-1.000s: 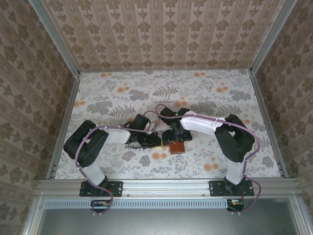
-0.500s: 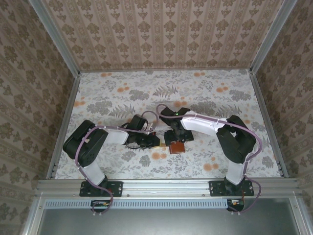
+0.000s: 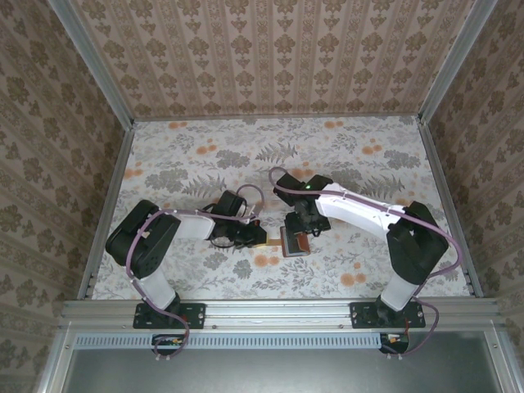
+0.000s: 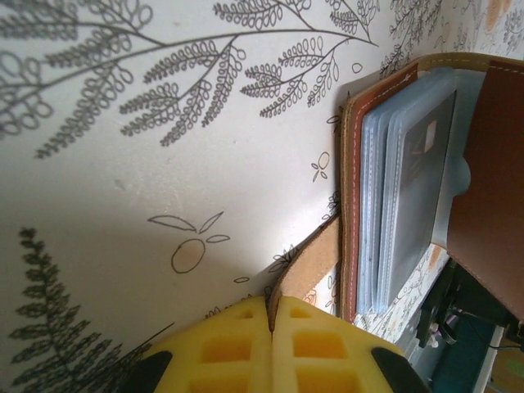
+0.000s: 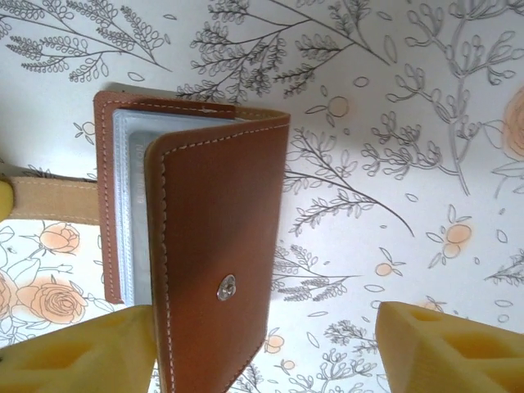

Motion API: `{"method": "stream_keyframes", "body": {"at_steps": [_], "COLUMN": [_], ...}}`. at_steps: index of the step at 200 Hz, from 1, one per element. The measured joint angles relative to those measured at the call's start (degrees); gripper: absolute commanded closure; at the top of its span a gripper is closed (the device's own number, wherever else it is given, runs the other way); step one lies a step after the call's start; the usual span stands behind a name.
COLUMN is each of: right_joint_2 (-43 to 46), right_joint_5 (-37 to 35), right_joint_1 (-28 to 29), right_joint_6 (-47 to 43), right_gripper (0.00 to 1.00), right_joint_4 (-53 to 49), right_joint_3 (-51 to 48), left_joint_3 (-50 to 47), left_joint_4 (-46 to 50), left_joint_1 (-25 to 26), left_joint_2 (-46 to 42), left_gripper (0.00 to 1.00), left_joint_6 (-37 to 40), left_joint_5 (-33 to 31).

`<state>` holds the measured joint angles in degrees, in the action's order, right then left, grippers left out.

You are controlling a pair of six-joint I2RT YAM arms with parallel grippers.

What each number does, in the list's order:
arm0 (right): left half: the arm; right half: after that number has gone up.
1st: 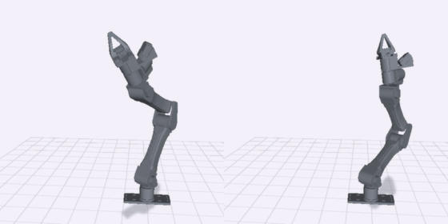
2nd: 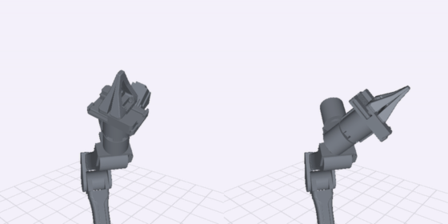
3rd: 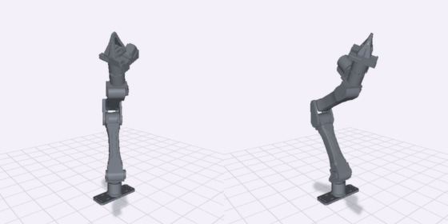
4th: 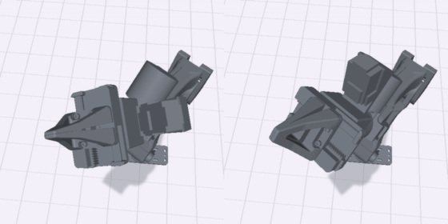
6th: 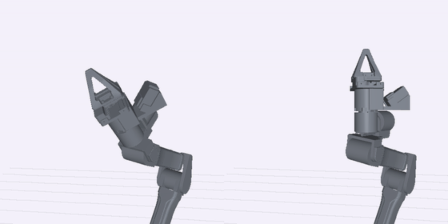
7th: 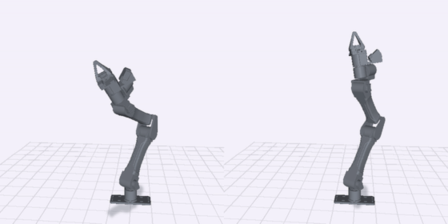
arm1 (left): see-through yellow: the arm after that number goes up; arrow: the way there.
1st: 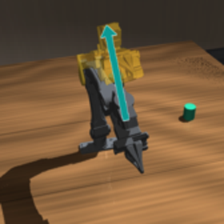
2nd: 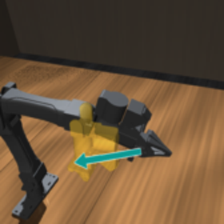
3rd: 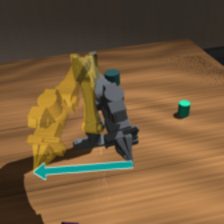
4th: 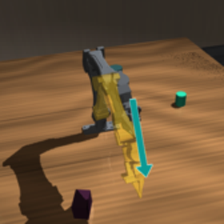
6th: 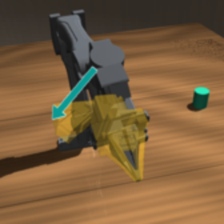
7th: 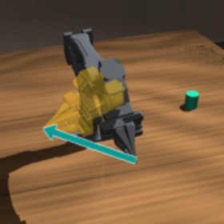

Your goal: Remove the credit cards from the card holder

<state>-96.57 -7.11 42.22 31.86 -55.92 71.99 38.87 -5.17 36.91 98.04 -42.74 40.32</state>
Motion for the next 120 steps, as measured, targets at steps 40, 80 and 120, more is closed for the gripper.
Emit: {"method": "stream_keyframes", "body": {"at_steps": [40, 80, 120], "right_joint_2": [3.02, 3.76, 4.37], "right_joint_5": [0.5, 4.09, 8.22], "right_joint_1": [-2.34, -3.74, -3.91], "right_joint_6": [-1.92, -3.21, -3.23], "right_gripper": [0.68, 0.94, 0.99], "right_joint_4": [0.9, 5.95, 12.81], "right_joint_3": [-2.91, -6.29, -8.2], "left_joint_3": [1.97, 4.17, 6.62], "left_joint_4": [5.9, 13.33, 20.57], "left_joint_1": [-0.66, -2.6, -6.19], "left_joint_2": [-0.98, -2.45, -2.97], "left_gripper": [0.97, 0.97, 0.95], "left_joint_6": [1.25, 3.69, 7.1], "left_joint_5": [-2.89, -6.88, -10.23]}}
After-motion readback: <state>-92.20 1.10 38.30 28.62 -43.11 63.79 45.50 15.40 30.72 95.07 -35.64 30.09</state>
